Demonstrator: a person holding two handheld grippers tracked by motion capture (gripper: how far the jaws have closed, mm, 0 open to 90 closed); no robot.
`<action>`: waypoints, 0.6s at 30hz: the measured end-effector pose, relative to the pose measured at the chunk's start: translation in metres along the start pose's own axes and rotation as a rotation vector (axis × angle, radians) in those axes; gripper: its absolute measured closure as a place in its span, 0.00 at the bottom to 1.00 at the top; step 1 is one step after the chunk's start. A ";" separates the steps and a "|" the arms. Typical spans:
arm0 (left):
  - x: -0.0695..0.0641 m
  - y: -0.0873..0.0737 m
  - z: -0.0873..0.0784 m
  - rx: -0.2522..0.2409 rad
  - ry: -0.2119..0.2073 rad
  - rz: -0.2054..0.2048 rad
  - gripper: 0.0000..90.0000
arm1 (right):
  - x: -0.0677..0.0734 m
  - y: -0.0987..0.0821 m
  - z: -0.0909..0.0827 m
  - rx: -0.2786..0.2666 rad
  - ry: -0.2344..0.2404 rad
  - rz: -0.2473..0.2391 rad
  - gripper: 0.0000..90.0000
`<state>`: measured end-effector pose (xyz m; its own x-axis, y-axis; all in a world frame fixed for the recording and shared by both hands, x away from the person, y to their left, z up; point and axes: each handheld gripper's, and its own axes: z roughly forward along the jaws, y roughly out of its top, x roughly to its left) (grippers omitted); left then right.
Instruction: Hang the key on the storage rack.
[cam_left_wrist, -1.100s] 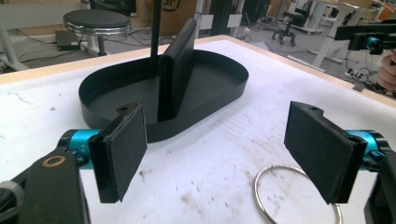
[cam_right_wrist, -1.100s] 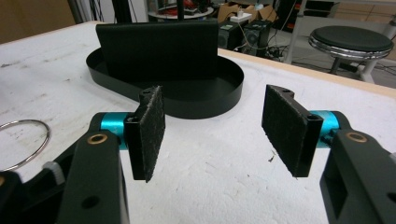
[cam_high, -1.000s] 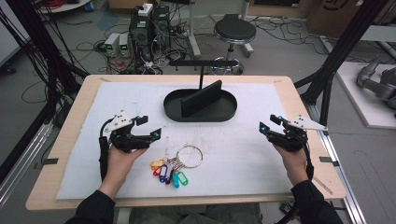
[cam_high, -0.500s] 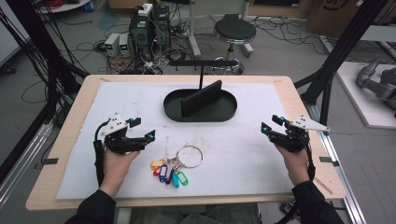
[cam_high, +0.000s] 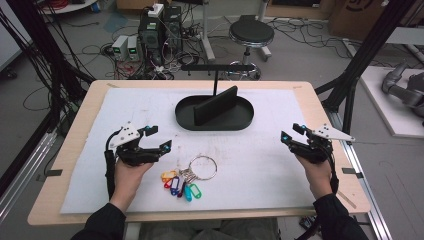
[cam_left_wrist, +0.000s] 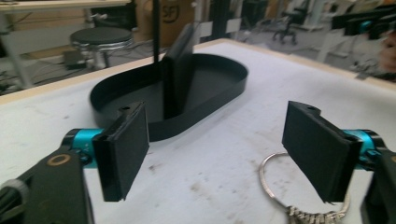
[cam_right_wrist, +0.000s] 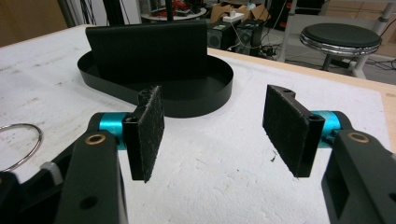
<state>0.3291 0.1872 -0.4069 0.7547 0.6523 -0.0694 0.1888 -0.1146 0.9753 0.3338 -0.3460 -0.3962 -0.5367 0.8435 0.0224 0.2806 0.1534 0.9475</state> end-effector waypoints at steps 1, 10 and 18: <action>-0.001 0.001 0.001 0.009 -0.004 0.004 0.30 | 0.001 0.000 0.000 -0.002 0.000 -0.002 0.44; -0.013 -0.001 0.020 0.091 -0.031 -0.008 0.32 | 0.001 -0.001 0.001 0.014 0.005 -0.008 0.44; -0.022 -0.007 0.042 0.213 -0.072 -0.058 0.36 | 0.004 -0.001 0.004 0.031 0.015 -0.028 0.44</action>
<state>0.3371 0.1419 -0.4205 0.7804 0.6080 -0.1463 0.3554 -0.2387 0.9037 0.3340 -0.3407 -0.3981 -0.5566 0.8308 0.0014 0.2898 0.1926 0.9375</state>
